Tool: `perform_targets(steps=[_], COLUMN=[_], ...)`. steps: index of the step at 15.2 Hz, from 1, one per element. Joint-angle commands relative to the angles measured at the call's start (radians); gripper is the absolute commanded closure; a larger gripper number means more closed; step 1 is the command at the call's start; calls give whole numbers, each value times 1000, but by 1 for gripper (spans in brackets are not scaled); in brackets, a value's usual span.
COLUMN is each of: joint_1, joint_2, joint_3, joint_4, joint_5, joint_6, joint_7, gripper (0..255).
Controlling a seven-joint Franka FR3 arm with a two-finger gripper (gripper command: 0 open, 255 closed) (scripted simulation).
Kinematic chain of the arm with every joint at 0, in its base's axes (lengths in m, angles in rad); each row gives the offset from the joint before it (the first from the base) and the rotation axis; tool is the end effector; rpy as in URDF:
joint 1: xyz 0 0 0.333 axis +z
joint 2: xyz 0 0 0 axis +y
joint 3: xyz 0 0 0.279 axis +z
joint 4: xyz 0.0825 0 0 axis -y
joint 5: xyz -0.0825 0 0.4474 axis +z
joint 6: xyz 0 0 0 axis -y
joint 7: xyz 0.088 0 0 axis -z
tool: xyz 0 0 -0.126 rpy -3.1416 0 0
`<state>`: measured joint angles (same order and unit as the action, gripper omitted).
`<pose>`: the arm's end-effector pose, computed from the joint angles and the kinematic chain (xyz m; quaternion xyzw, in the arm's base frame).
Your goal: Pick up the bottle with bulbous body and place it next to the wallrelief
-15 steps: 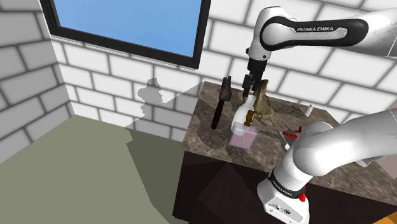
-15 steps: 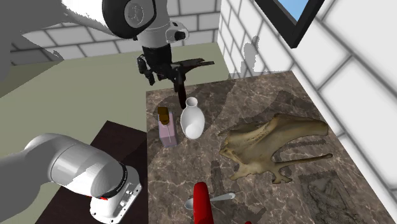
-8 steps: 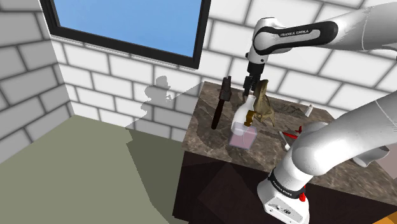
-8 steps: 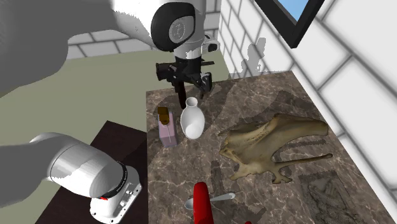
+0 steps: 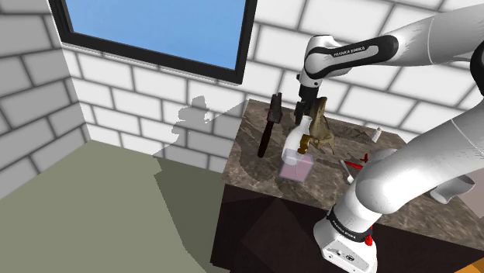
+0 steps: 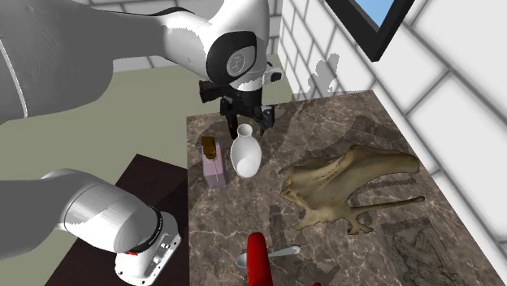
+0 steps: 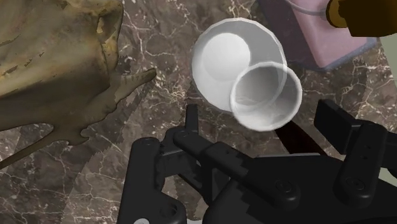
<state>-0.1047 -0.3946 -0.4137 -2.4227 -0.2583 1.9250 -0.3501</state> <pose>0.4148 -0.2496 0.3486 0.9972 -0.0120 -0.0730 0.0118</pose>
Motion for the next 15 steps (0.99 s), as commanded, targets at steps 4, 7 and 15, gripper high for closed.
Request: perform_targets(steps=[4,7,15], joint_1=[-3,-3,-3], joint_2=[1,1,1], joint_3=[-5,-5,-5], joint_4=[-19,-19,-19], joint_5=[-5,-5,-5], joint_6=[21,21,21], joint_7=[-2,-2,-2], gripper=[0,0,255])
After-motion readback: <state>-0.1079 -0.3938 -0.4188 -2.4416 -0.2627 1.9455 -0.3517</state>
